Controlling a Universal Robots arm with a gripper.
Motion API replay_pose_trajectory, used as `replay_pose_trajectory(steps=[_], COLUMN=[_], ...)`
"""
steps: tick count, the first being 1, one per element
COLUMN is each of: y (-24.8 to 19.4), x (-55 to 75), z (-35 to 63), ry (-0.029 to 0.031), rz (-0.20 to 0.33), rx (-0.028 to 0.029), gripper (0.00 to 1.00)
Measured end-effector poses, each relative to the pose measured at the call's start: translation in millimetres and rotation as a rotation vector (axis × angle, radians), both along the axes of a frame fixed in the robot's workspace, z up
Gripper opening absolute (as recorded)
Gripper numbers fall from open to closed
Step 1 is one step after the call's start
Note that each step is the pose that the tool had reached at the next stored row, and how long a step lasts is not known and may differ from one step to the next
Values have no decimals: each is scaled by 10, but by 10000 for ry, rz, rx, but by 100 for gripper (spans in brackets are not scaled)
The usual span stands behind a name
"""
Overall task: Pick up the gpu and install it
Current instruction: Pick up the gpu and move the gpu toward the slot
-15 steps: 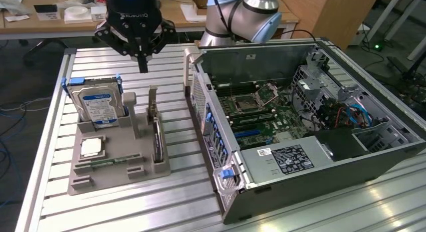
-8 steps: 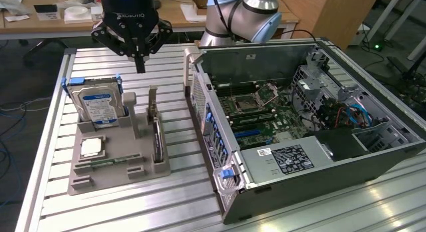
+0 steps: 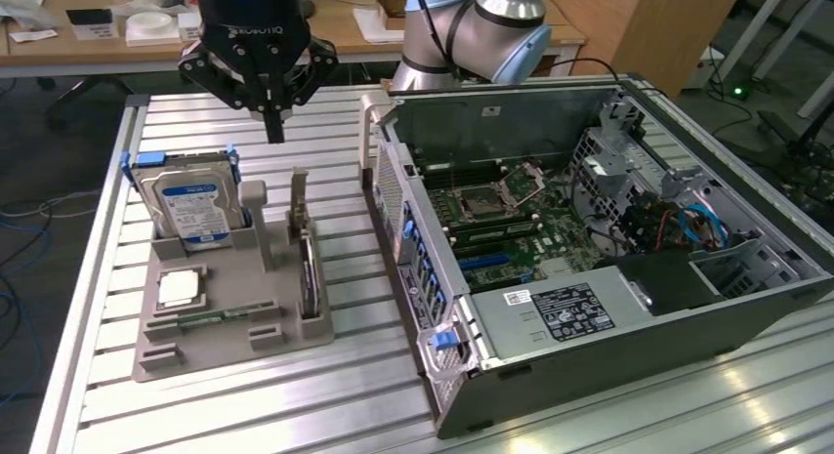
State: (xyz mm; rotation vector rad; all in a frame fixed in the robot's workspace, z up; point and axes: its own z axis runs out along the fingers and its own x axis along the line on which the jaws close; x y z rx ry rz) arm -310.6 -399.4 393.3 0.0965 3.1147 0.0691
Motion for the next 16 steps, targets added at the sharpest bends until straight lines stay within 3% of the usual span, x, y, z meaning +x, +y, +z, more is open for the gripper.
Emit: replay_pose_trajectory(steps=[5, 10, 11, 14, 16], y=[0, 0, 0, 0, 0], x=[0, 0, 0, 0, 0], z=[0, 0, 0, 0, 0], ry=[0, 0, 0, 0, -1], rz=[0, 0, 1, 0, 2], rx=[0, 0, 0, 0, 1], gripper=[11, 35, 35, 53, 53])
